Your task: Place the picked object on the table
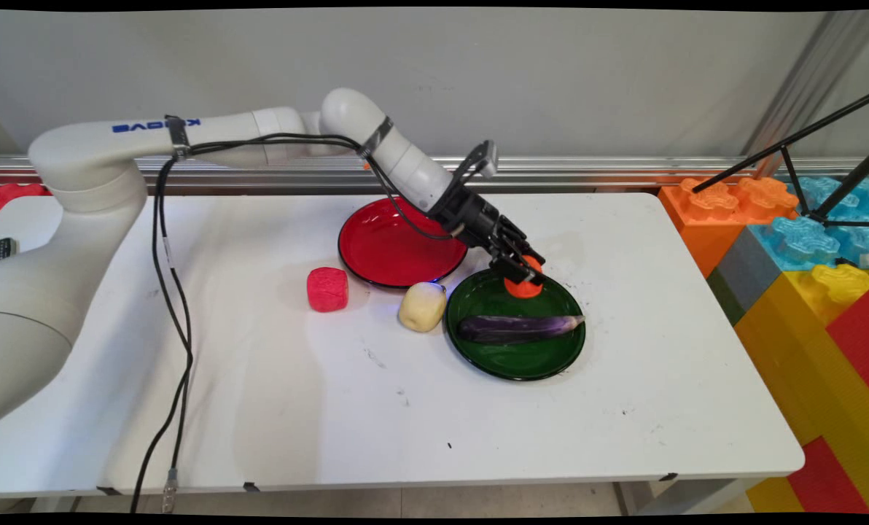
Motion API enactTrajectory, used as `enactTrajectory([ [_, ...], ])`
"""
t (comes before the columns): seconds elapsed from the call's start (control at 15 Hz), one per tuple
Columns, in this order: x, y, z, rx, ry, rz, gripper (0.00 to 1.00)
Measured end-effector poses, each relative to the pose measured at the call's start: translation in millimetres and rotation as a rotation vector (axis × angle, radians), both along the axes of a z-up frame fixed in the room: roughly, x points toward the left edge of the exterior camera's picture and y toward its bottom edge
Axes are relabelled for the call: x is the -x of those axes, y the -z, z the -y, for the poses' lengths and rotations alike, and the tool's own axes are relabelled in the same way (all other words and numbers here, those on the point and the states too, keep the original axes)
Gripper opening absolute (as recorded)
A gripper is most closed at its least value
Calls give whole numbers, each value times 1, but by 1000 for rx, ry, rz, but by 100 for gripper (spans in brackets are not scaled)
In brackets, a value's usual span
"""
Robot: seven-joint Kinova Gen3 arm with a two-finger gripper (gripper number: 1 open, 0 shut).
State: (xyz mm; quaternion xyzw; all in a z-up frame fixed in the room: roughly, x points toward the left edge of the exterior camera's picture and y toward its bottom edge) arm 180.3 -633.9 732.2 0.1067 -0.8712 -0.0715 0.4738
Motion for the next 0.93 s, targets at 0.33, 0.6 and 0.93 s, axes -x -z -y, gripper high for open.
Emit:
enactTrajectory([
  [0.33, -22, -16, -11, 1, -7, -14, 0],
  [0.6, -54, -31, -35, -1, 12, -19, 0],
  [0.93, -102, -44, -69, -10, 38, -20, 0],
])
